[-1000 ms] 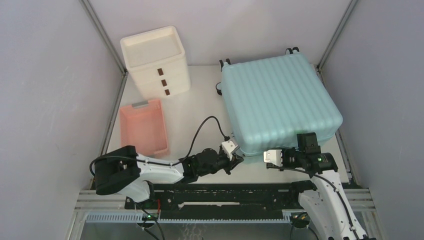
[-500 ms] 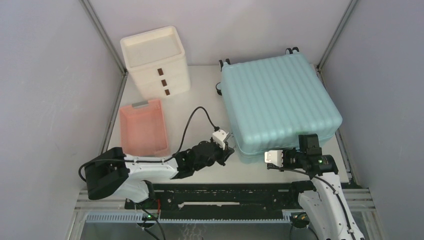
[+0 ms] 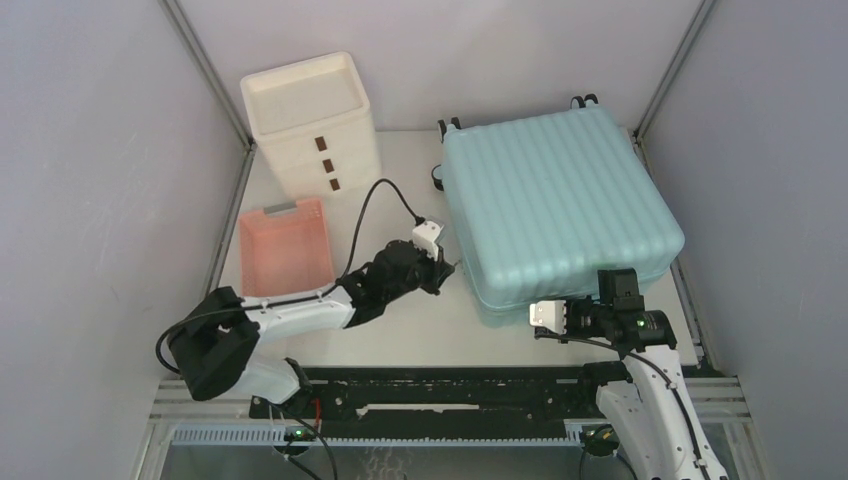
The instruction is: Open, take out, and arrange the luggage
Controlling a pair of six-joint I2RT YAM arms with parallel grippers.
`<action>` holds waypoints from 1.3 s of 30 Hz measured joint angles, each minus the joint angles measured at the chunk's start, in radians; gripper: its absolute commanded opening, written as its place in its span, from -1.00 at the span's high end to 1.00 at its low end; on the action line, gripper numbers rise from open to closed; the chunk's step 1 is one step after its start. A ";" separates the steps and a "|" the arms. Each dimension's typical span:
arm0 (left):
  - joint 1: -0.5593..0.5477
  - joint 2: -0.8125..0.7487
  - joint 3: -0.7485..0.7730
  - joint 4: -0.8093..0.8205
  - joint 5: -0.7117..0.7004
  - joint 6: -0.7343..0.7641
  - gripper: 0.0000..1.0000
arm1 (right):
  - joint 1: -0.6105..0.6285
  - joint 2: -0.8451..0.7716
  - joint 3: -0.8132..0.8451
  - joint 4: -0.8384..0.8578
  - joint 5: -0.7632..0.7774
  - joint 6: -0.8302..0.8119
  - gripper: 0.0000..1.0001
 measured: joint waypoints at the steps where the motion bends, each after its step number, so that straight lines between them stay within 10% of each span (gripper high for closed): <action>1: 0.016 0.010 0.011 -0.005 0.009 0.005 1.00 | -0.002 0.000 0.000 0.000 -0.001 -0.001 0.67; 39: 0.378 0.463 0.627 -0.290 0.138 0.023 1.00 | -0.013 -0.001 -0.002 -0.003 -0.012 -0.003 0.68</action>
